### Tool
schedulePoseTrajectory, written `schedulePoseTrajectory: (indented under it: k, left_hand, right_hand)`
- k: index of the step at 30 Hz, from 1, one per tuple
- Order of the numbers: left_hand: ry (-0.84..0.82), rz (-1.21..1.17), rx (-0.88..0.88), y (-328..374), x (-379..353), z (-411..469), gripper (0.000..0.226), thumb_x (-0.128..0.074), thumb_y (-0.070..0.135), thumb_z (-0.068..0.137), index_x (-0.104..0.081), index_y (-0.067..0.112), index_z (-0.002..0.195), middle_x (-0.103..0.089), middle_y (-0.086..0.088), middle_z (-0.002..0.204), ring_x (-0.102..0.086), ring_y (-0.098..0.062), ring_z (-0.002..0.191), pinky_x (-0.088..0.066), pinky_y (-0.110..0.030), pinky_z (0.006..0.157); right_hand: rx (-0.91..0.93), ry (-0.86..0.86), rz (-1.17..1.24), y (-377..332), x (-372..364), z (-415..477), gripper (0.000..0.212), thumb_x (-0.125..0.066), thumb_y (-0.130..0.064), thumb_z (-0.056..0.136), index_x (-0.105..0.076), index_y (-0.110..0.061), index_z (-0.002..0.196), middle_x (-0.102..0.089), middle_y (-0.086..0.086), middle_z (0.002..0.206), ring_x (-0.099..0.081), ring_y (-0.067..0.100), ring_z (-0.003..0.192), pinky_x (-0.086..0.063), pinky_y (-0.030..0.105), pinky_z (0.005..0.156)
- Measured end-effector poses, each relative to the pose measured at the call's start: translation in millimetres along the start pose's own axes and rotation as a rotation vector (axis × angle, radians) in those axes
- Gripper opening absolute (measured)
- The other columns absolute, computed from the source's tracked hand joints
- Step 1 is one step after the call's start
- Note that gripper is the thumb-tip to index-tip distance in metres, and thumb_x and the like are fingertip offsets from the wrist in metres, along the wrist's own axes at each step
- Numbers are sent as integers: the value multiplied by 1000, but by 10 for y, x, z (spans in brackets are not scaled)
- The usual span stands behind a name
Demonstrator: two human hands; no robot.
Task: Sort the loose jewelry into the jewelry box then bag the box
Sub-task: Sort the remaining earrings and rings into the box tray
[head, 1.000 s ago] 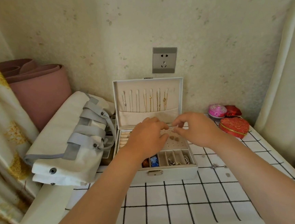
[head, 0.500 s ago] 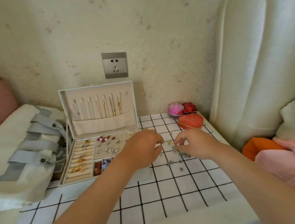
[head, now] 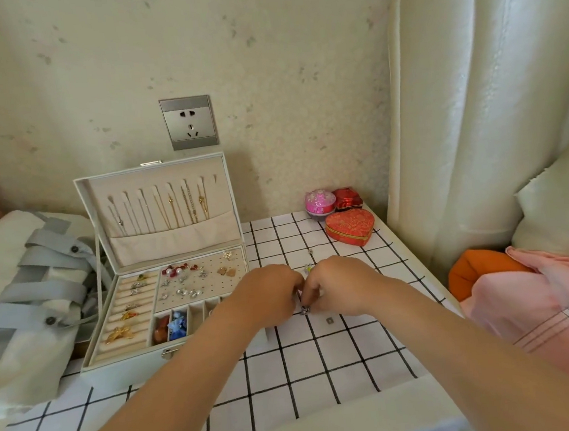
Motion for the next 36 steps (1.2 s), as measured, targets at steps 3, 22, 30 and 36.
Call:
schedulePoseTrajectory:
  k: [3, 22, 30, 36]
  left_hand:
    - [42, -21, -27, 7, 37, -23, 32, -54, 20, 91, -64, 30, 120, -63, 7, 114, -59, -17, 104, -51, -33, 86]
    - [223, -47, 10, -22, 219, -158, 13, -60, 33, 91, -70, 32, 100, -68, 12, 100, -61, -10, 94, -47, -26, 77]
    - [453, -262, 136, -659, 732, -563, 9, -61, 33, 94, -64, 36, 102, -67, 19, 94, -58, -3, 80, -43, -23, 67]
    - [477, -441, 215, -1094, 789, -804, 8, -66, 33, 91, -67, 39, 97, -65, 23, 89, -52, 6, 71, -43, -20, 66]
  right_hand:
    - [-8, 31, -29, 31, 35, 15, 16, -70, -27, 86, -79, -35, 96, -72, -13, 100, -63, 12, 91, -48, 26, 75]
    - [-154, 233, 419, 217, 388, -106, 15, -75, -14, 79, -72, -21, 66, -73, -10, 73, -68, 6, 67, -53, 21, 60]
    - [-55, 330, 392, -342, 519, 156, 5, -76, -27, 83, -77, -26, 78, -72, -16, 76, -67, 0, 75, -58, 32, 73]
    - [-7, 301, 317, -783, 491, 369, 5, -75, -31, 81, -75, -30, 76, -72, -18, 81, -66, -2, 82, -57, 31, 81]
Point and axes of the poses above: each hand's wrist, its own z-axis towards the middle knuckle, its own x-axis out of the back of the hand, y = z × x, the point moved 8 cm from there along z, towards the middle knuckle
